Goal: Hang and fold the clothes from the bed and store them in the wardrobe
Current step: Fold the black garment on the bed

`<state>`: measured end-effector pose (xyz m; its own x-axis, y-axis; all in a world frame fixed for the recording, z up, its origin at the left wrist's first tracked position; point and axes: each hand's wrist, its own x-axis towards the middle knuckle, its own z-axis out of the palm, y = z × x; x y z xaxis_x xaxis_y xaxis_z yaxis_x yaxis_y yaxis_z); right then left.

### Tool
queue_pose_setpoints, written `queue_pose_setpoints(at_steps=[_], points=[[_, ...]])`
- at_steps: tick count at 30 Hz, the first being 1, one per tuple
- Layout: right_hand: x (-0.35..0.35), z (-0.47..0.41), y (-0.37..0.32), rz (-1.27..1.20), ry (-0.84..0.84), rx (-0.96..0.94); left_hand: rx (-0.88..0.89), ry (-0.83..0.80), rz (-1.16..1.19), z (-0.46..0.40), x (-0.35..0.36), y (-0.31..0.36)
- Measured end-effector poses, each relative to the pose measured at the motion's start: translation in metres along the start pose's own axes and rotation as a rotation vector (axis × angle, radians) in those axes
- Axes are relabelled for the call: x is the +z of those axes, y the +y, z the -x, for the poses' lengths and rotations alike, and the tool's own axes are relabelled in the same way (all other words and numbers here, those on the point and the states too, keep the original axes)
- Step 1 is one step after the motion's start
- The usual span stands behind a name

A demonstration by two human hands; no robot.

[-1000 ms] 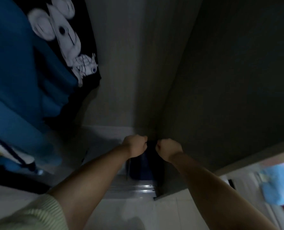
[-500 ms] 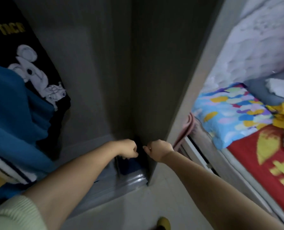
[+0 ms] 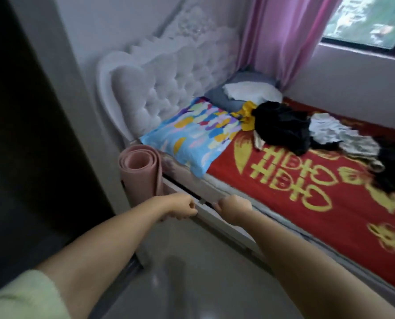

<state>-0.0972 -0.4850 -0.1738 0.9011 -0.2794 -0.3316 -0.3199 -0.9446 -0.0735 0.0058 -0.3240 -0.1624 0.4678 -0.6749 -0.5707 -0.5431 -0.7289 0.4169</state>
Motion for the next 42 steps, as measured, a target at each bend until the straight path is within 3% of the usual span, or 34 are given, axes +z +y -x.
queue_pose_setpoints(at_steps=[11,17,25,35,42], points=[[-0.023,0.084,0.293,-0.086,-0.016,0.333,0.257,-0.068,-0.111,-0.135,0.032,0.268],[-0.014,0.108,0.410,-0.177,-0.035,0.498,0.331,-0.124,-0.243,-0.198,0.049,0.370],[-0.004,0.067,0.505,-0.153,-0.025,0.565,0.402,-0.106,-0.332,-0.305,0.040,0.436],[-0.007,-0.057,0.669,-0.319,-0.038,0.751,0.436,-0.166,-0.354,-0.515,-0.011,0.526],[0.017,-0.185,0.758,-0.319,-0.113,0.616,0.332,-0.066,-0.321,-0.635,-0.007,0.524]])
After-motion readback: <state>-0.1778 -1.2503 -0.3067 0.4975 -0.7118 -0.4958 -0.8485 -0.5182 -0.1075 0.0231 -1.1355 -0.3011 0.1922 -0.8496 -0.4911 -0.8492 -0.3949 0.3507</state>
